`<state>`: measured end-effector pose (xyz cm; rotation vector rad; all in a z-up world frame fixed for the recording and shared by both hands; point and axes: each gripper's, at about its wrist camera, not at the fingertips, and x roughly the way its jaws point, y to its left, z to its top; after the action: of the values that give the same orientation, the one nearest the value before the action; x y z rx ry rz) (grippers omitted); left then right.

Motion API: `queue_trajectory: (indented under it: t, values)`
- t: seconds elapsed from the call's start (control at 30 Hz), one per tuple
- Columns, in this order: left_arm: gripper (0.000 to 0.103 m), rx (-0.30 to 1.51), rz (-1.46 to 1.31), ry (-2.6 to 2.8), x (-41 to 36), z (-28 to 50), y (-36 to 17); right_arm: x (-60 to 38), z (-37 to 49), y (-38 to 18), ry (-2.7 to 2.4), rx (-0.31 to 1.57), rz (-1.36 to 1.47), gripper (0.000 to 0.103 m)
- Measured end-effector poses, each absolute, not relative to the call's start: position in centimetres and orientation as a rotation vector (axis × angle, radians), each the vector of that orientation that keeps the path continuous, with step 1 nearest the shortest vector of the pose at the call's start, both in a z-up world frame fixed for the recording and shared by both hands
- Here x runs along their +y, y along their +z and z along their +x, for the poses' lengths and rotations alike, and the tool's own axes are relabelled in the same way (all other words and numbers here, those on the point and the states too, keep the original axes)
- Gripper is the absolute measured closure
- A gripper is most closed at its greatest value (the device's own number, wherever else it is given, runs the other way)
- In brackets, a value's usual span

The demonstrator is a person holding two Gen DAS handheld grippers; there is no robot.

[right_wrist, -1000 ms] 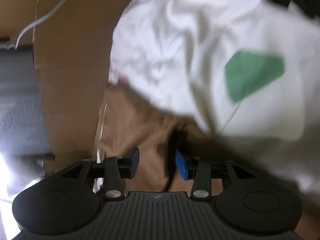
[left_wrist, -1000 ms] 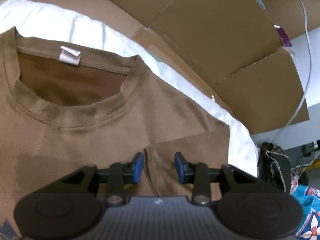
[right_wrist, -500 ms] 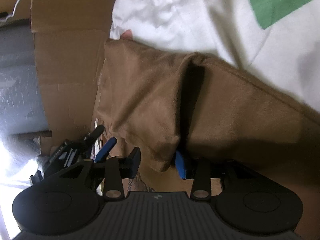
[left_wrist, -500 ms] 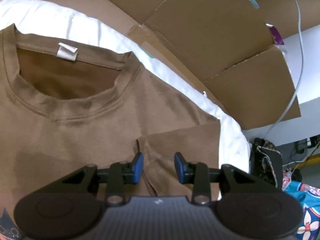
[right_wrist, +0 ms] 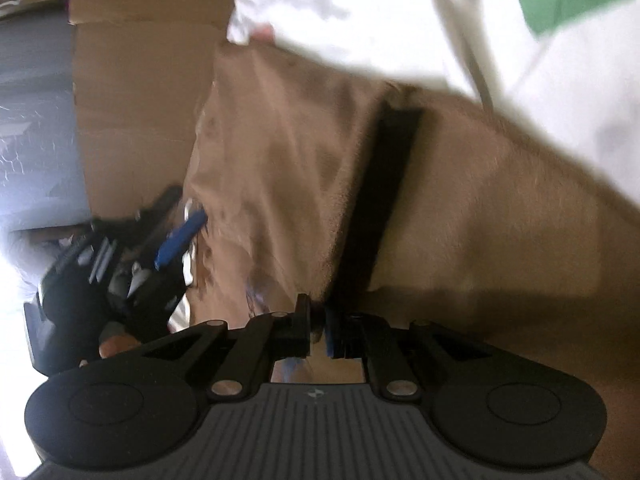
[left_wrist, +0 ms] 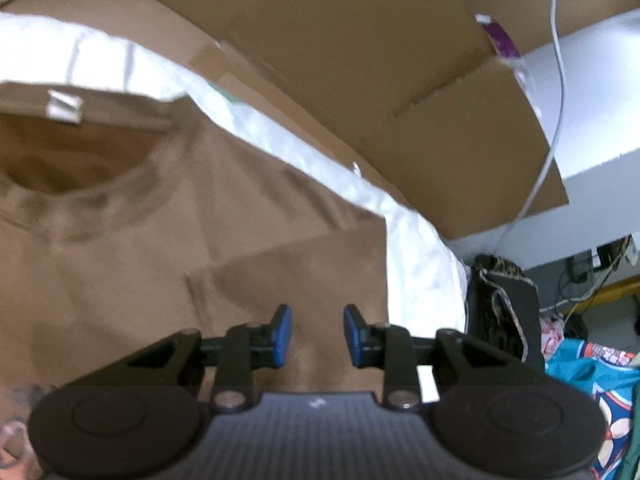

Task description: Fold clothes

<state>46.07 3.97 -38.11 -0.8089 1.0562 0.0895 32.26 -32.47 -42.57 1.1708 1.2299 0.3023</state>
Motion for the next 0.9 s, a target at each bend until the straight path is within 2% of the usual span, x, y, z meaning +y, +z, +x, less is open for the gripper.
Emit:
queue_trajectory:
  t: [0.1, 0.23, 0.3, 0.33, 0.47, 0.73, 0.83, 0.9]
  values:
    - [0.074, 1.086, -0.788, 0.080, 2.6, 46.5, -39.3, -33.0, 32.0, -42.0, 0.322, 1.229, 1.154, 0.091]
    - [0.074, 1.120, -0.771, 0.092, 1.9, 46.6, -41.1, -34.5, 31.9, -40.4, 0.351, 1.197, 1.112, 0.091]
    - [0.079, 1.134, -0.759, 0.106, 1.8, 46.6, -41.8, -35.4, 31.9, -39.5, 0.356, 1.162, 1.100, 0.091]
    - [0.082, 1.135, -0.763, 0.111, 1.9, 46.4, -41.9, -35.9, 31.9, -39.0, 0.357, 1.136, 1.093, 0.091]
    - [0.082, 1.121, -0.780, 0.098, 2.0, 46.1, -41.1, -37.0, 33.1, -37.3, 0.340, 1.047, 1.067, 0.091]
    - [0.082, 1.152, -0.741, 0.019, -0.2, 45.5, -40.8, -36.6, 35.2, -38.9, 0.247, 1.058, 0.973, 0.090]
    - [0.100, 1.180, -0.702, 0.053, -0.2, 44.7, -42.3, -37.3, 34.8, -39.9, 0.190, 1.080, 0.952, 0.088]
    - [0.100, 1.181, -0.715, 0.046, 0.4, 44.5, -42.4, -37.7, 34.6, -40.1, 0.184, 1.086, 0.949, 0.088]
